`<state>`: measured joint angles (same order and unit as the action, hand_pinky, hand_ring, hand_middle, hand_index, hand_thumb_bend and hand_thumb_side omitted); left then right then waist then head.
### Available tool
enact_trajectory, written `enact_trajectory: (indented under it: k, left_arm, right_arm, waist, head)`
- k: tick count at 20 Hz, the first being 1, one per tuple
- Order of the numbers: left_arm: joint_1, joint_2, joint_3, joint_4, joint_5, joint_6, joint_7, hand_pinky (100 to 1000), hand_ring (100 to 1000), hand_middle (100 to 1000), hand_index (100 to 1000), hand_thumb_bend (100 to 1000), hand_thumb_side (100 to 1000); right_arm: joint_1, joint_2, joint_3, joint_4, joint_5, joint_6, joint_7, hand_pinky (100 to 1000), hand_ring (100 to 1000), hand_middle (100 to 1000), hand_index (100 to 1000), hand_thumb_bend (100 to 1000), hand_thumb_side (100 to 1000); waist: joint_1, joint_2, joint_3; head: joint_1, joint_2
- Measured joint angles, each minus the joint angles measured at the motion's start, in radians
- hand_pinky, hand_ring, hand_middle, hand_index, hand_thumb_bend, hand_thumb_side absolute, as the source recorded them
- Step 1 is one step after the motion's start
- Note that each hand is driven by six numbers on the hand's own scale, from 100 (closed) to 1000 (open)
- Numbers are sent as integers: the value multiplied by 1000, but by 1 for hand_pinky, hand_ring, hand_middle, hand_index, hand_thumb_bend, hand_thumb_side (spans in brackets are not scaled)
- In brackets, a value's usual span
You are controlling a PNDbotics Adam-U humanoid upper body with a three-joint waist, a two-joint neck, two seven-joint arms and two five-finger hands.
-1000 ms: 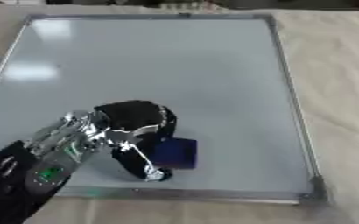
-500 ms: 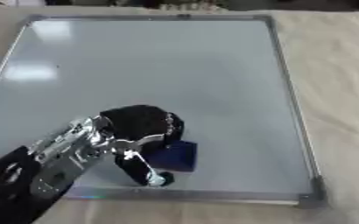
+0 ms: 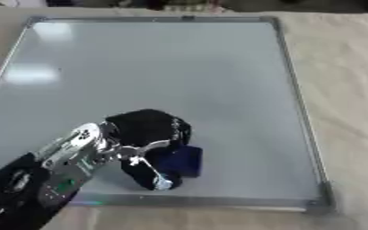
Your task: Wipe the whiteboard clean with a brush.
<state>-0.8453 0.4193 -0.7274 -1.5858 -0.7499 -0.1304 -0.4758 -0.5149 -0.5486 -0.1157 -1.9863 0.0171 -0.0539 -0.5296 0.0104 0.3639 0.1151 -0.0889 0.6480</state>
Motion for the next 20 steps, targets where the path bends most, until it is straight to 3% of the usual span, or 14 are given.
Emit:
enact_trajectory:
  k: [10, 20]
  left_arm:
    - [0, -9, 6, 25, -38, -22, 38, 702, 701, 659, 100, 429, 283]
    - [1, -24, 17, 48, -47, -22, 70, 648, 593, 473, 100, 308, 278]
  right_arm:
    - [0, 1, 0, 0, -4, -2, 6, 857, 856, 711, 843, 100, 1000]
    - [0, 8, 0, 0, -10, -2, 7, 858, 858, 710, 844, 100, 1000]
  waist:
    - [0, 1, -3]
    - [-2, 1, -4]
  head:
    - [1, 0]
    - [5, 0]
